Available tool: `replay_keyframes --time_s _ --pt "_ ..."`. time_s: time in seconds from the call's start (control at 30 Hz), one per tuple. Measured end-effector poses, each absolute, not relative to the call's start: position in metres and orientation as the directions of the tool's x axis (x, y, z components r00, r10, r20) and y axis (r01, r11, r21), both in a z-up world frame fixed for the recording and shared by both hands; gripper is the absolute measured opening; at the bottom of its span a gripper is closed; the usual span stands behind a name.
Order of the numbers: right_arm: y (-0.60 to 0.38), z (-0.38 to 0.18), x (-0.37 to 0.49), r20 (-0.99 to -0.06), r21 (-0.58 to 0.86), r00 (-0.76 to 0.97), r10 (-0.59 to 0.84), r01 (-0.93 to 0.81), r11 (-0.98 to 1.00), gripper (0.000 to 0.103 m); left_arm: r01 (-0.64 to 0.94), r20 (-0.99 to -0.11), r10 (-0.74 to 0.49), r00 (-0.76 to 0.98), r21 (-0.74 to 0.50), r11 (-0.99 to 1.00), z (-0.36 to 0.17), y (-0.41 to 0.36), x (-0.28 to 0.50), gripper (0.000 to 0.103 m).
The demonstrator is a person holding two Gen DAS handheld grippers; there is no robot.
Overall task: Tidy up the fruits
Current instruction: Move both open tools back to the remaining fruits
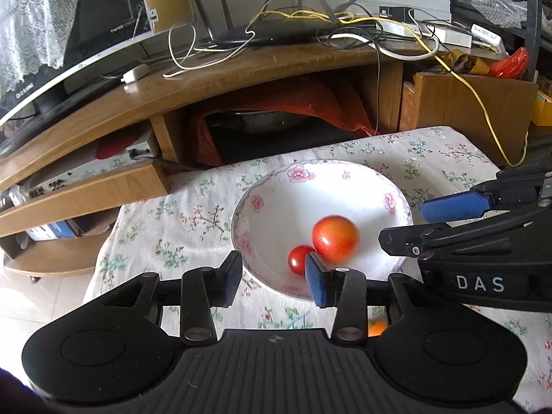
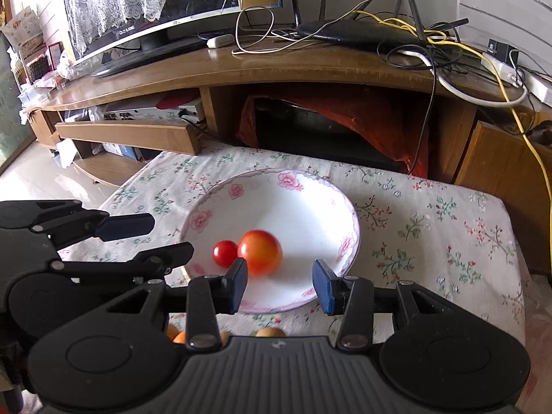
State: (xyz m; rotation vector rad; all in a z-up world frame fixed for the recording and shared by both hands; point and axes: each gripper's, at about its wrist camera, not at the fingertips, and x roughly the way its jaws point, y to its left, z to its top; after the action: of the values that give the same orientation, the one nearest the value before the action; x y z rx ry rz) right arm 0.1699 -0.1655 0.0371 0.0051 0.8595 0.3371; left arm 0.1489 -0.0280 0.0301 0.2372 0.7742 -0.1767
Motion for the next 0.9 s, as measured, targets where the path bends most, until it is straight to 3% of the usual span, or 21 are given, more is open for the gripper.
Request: replay_keyframes --time_s 0.27,0.4,0.9 --pt "-0.157 0.038 0.145 -0.754 0.151 0.58 0.309 -0.305 0.94 0.034 0.249 -0.729 -0.084 0.679 0.12 0.961 0.029 -0.018 0.128 0.05" --pt "-0.155 0.034 0.133 -0.765 0.173 0.556 0.325 -0.31 0.935 0.034 0.255 -0.747 -0.102 0.657 0.092 0.963 0.025 -0.008 0.117 0.062" --pt "-0.141 0.007 0.135 -0.818 0.182 0.463 0.341 -0.354 0.918 0.034 0.247 -0.802 -0.138 0.581 0.013 0.969 0.012 0.021 0.106 0.066"
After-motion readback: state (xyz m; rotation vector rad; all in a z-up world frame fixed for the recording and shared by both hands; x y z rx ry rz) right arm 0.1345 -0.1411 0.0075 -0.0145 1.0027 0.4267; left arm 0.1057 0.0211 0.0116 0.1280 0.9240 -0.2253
